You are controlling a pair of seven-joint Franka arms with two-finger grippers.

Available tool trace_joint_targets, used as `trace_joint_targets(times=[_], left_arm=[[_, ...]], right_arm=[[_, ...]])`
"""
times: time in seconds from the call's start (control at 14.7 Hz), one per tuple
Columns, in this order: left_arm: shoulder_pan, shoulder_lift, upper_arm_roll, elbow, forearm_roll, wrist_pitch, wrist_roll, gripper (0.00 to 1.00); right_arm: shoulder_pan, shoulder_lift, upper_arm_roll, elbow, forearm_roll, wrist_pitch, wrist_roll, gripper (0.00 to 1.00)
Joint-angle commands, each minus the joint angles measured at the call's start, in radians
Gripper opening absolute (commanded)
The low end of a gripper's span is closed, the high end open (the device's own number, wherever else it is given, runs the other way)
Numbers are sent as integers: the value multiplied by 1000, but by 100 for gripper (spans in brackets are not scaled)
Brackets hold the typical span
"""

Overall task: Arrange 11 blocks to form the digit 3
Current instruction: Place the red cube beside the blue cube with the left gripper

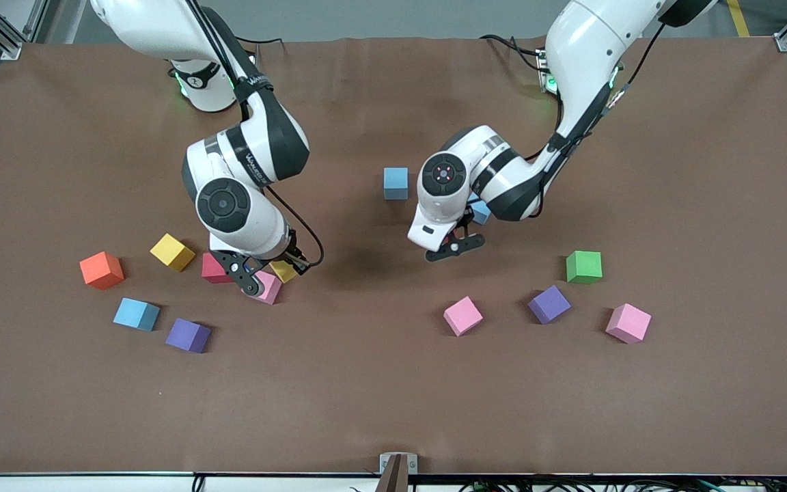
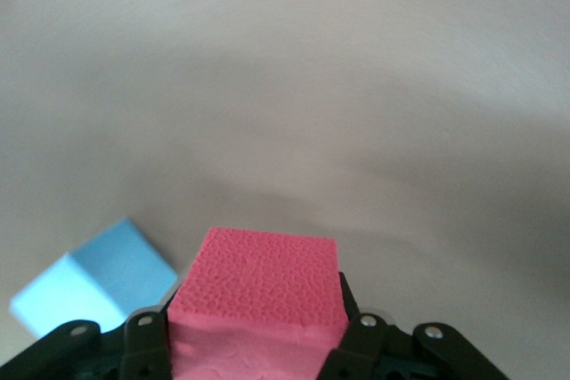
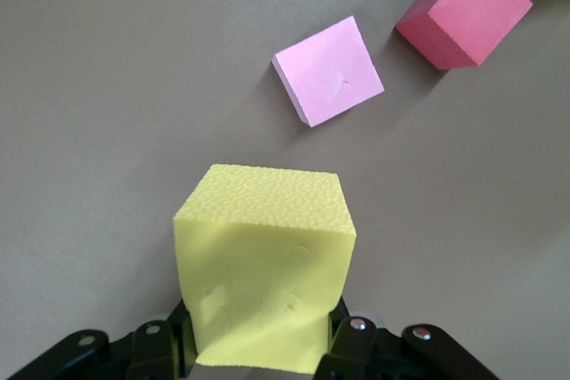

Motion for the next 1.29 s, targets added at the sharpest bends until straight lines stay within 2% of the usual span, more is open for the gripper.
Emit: trace_joint_targets(times=[0.0, 0.07, 0.27, 0.48, 0.61, 0.75, 0.95, 1.22], left_arm=[[13, -29, -10, -59, -1, 2, -287, 28], [15, -31, -13, -80, -2, 12, -355, 28], [36, -81, -32, -231, -68, 202, -583, 28], [25, -150, -42, -337, -68, 250, -786, 29], [31, -192, -65, -428, -70, 342, -873, 29], [21, -207, -76, -496, -65, 448, -1035, 29], [12, -209, -84, -529, -47, 465, -1125, 29], [18, -195, -84, -530, -47, 480, -1237, 29]], right_arm=[[6, -20, 9, -53, -5, 10, 100, 0], [22, -20, 11, -55, -5, 11, 145, 0], [50, -20, 11, -64, -5, 12, 203, 0], [50, -31, 11, -107, -5, 14, 219, 0], [52, -63, 11, -160, -3, 39, 220, 0], [58, -112, 11, -254, 3, 127, 246, 0], [114, -140, 11, -344, 3, 256, 395, 0], [163, -192, 18, -484, 5, 388, 521, 0]])
